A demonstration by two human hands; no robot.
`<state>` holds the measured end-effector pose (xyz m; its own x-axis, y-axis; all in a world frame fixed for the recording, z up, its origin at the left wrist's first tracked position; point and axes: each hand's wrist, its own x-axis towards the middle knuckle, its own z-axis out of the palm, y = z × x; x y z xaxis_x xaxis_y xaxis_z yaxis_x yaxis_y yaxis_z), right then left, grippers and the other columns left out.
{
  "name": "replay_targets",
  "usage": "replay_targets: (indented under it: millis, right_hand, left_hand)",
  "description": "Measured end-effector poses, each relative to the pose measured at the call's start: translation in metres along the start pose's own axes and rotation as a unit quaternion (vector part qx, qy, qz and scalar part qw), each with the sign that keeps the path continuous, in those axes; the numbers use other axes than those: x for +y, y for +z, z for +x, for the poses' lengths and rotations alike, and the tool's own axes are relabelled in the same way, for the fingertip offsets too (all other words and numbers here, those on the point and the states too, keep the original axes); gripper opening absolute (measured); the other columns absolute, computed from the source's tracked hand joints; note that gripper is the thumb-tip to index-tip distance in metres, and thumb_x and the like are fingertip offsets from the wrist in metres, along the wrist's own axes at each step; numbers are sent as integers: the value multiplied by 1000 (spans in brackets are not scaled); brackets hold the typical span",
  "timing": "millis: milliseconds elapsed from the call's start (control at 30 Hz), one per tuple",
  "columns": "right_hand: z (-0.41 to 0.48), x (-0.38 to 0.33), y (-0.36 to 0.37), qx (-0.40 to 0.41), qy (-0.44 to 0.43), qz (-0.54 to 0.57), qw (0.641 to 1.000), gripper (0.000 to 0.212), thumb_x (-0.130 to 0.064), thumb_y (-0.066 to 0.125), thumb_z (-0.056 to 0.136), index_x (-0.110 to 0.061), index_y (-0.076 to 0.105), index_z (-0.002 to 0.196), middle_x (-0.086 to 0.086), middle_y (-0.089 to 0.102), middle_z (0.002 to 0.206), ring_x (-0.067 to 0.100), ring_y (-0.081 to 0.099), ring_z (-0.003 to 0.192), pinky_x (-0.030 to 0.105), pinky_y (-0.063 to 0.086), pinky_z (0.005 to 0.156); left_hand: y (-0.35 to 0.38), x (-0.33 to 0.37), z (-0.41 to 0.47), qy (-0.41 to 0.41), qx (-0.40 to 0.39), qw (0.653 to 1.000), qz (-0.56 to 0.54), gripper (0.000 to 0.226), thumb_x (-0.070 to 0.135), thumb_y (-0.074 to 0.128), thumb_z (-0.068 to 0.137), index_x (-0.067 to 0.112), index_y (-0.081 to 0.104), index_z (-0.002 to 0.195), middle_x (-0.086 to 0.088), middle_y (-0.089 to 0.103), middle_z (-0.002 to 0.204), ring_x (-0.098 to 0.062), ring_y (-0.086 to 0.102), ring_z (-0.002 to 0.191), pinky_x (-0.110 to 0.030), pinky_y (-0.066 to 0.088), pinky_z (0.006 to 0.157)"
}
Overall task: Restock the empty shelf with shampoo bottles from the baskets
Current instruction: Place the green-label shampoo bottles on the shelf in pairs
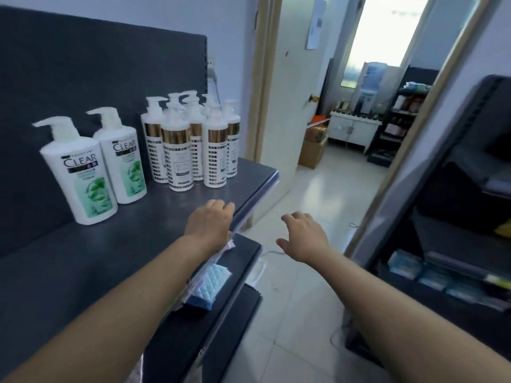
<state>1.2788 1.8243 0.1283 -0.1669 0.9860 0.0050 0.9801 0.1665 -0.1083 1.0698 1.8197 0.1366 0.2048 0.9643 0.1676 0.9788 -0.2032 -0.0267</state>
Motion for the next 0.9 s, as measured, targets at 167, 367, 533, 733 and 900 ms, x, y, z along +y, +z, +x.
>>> replay_targets:
  millis: [167,367,533,733,900]
  right_hand:
    - [-64,61,2,0,88,-4,996,54,-41,59,93,-15,44,139,8,47,140,28,42,130,40,42,101]
    - [-161,130,3,-18,183,-10,983,47,-42,61,90,-17,50,129,8,51,131,28,46,122,40,43,97]
    - [-242,178,10,-24,267,0,963,54,-43,60,91,-16,46,136,8,49,135,30,43,128,41,42,99]
    - [-334,213,16,-18,393,18,919,55,-45,62,89,-16,48,134,9,50,133,30,44,128,40,43,101]
    - [-409,220,25,-27,492,36,869,59,-43,60,91,-15,44,140,10,49,137,29,45,128,39,42,102]
  left_hand:
    - [2,73,-1,76,-33,996,-13,40,32,64,87,14,49,119,-8,51,125,-27,47,120,-38,44,91]
    - [5,161,-30,151,-49,987,-22,34,32,62,91,15,48,116,-8,53,120,-27,51,113,-36,41,80]
    - [13,236,-56,230,-49,971,-48,35,30,63,90,15,48,118,-6,52,119,-26,49,113,-35,41,78]
    - [25,319,-76,345,-59,934,-65,46,34,63,90,16,45,128,-6,51,124,-26,45,121,-38,46,89]
    - [33,383,-103,448,-60,889,-70,49,36,63,89,16,45,129,-4,52,124,-24,47,120,-38,46,89]
